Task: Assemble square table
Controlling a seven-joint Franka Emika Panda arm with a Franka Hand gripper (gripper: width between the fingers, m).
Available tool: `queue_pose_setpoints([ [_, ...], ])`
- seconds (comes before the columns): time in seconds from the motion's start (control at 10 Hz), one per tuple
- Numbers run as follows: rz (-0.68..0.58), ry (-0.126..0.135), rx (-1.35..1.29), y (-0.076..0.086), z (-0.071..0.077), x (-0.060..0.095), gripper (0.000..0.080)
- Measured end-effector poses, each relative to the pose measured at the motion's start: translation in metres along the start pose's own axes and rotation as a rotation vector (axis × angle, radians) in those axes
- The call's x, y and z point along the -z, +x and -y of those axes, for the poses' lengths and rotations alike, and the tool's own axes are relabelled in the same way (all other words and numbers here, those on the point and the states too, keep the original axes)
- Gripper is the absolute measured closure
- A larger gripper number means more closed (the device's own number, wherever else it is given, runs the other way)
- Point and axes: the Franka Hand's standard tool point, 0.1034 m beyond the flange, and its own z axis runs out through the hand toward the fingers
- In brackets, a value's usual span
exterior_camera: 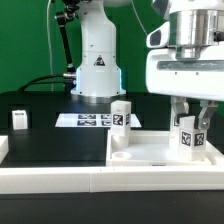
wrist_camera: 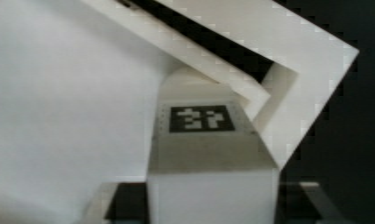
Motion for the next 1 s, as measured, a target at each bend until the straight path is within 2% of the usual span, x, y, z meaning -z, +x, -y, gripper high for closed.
queue_pose_setpoints([
  [0.1,0.01,0.008,-0.094,-0.0022,0.0004,-0.0001,0.0505],
  [0.3,0.021,0.0,-0.186,-0.0069,0.0014,0.0001,0.0505],
  [1.0,0.03,0.001,-0.582,-0.0067,0.0019,0.0002,0.0505],
])
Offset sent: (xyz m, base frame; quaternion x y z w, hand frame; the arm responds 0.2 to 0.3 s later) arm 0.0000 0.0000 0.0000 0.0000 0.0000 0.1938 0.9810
